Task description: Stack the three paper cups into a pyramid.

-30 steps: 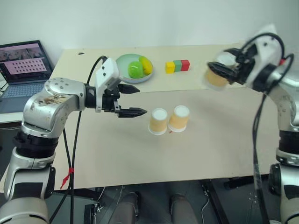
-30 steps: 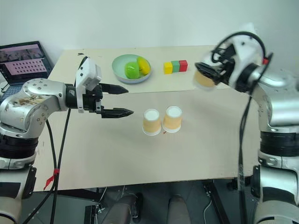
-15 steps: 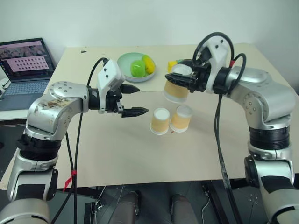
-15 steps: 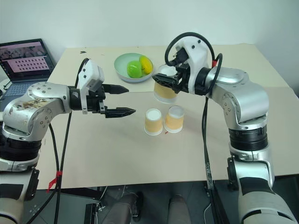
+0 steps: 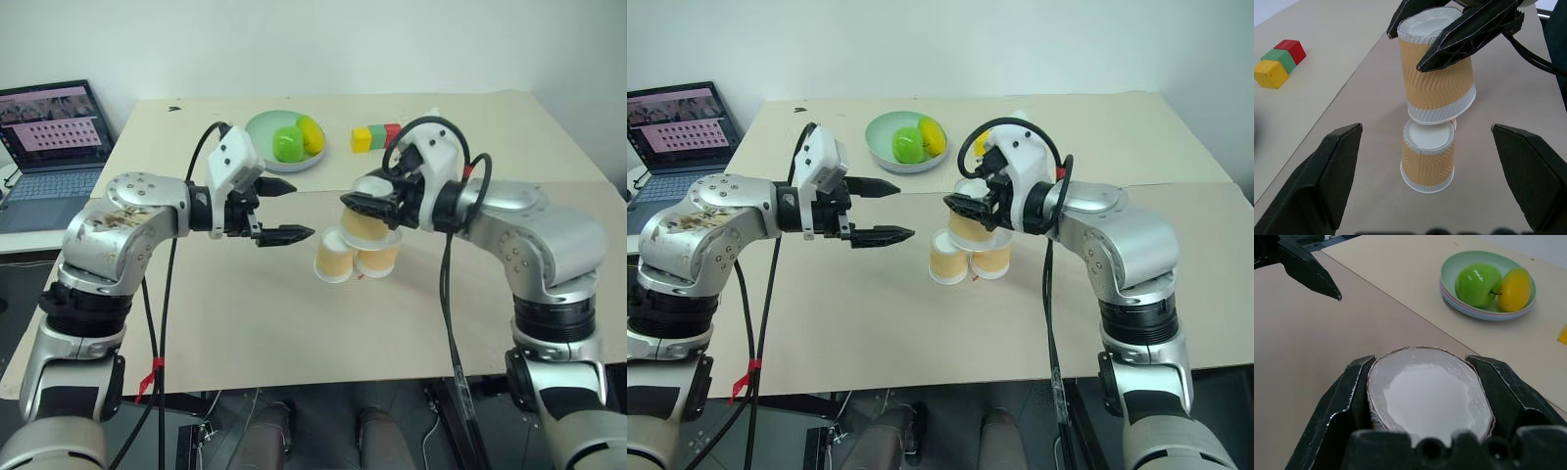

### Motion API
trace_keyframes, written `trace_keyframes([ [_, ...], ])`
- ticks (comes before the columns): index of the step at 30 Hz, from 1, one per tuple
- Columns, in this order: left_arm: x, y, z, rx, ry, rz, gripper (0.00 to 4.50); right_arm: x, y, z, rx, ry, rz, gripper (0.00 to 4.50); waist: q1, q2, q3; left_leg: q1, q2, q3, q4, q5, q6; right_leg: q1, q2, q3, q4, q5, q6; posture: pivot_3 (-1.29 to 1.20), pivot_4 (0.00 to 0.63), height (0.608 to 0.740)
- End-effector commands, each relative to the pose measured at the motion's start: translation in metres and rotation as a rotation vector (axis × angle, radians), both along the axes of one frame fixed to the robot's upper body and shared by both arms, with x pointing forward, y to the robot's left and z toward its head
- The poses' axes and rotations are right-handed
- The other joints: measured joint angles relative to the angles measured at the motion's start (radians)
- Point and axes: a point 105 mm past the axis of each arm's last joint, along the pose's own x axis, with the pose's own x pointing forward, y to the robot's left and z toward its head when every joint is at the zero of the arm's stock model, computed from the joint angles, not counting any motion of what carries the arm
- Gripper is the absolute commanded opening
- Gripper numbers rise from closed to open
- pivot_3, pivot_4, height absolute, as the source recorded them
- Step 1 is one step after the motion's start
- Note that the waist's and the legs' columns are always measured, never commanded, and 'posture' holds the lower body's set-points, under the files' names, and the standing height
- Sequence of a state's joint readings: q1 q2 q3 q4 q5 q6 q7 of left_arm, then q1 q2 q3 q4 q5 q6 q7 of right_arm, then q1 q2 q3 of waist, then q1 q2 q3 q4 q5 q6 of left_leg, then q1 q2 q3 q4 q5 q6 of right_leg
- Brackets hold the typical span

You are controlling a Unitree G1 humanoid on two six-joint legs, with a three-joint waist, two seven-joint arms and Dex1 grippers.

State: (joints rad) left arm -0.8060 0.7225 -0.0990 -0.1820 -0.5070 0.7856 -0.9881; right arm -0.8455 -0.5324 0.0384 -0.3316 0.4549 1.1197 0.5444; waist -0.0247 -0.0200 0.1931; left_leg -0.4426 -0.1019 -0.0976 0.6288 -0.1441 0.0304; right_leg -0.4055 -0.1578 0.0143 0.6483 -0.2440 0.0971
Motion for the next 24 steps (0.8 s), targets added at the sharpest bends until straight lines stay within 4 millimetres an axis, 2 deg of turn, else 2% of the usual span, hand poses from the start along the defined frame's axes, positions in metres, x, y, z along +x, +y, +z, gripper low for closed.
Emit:
trace_keyframes([
  [1,-0.002,-0.003,0.013,-0.001,-0.063,-0.014,4.5,-0.006,0.003,0.012,0.034,-0.046,0.019,2.73,0.0,0.0,0.0,0.0,0.0,0.0,0.0,0.0,0.0,0.0,0.0,0.0,0.0,0.0,0.0,0.0,0.15,0.74],
  [4,-0.002,-0.004,0.013,-0.001,-0.064,-0.015,4.5,-0.004,0.001,0.012,0.03,-0.054,0.01,2.73,0.0,0.0,0.0,0.0,0.0,0.0,0.0,0.0,0.0,0.0,0.0,0.0,0.0,0.0,0.0,0.0,0.15,0.74],
  [6,-0.002,-0.004,0.012,0.0,-0.064,-0.015,4.5,-0.003,0.0,0.014,0.03,-0.062,0.003,3.7,0.0,0.0,0.0,0.0,0.0,0.0,0.0,0.0,0.0,0.0,0.0,0.0,0.0,0.0,0.0,0.0,0.15,0.74],
  [7,-0.002,-0.003,0.012,0.002,-0.064,-0.014,4.5,-0.003,-0.001,0.015,0.028,-0.067,0.0,3.8,0.0,0.0,0.0,0.0,0.0,0.0,0.0,0.0,0.0,0.0,0.0,0.0,0.0,0.0,0.0,0.0,0.15,0.74],
  [9,-0.001,-0.003,0.012,0.006,-0.067,-0.01,4.5,-0.004,0.0,0.018,0.029,-0.085,0.012,4.47,0.0,0.0,0.0,0.0,0.0,0.0,0.0,0.0,0.0,0.0,0.0,0.0,0.0,0.0,0.0,0.0,0.15,0.74],
  [22,0.001,-0.005,0.012,0.006,-0.07,-0.012,4.5,-0.006,-0.008,0.037,0.03,-0.143,-0.002,4.47,0.0,0.0,0.0,0.0,0.0,0.0,0.0,0.0,0.0,0.0,0.0,0.0,0.0,0.0,0.0,0.0,0.15,0.74],
  [24,0.002,-0.006,0.012,0.007,-0.073,-0.013,4.5,-0.014,-0.008,0.071,0.095,-0.248,0.026,4.47,0.0,0.0,0.0,0.0,0.0,0.0,0.0,0.0,0.0,0.0,0.0,0.0,0.0,0.0,0.0,0.0,0.15,0.74],
])
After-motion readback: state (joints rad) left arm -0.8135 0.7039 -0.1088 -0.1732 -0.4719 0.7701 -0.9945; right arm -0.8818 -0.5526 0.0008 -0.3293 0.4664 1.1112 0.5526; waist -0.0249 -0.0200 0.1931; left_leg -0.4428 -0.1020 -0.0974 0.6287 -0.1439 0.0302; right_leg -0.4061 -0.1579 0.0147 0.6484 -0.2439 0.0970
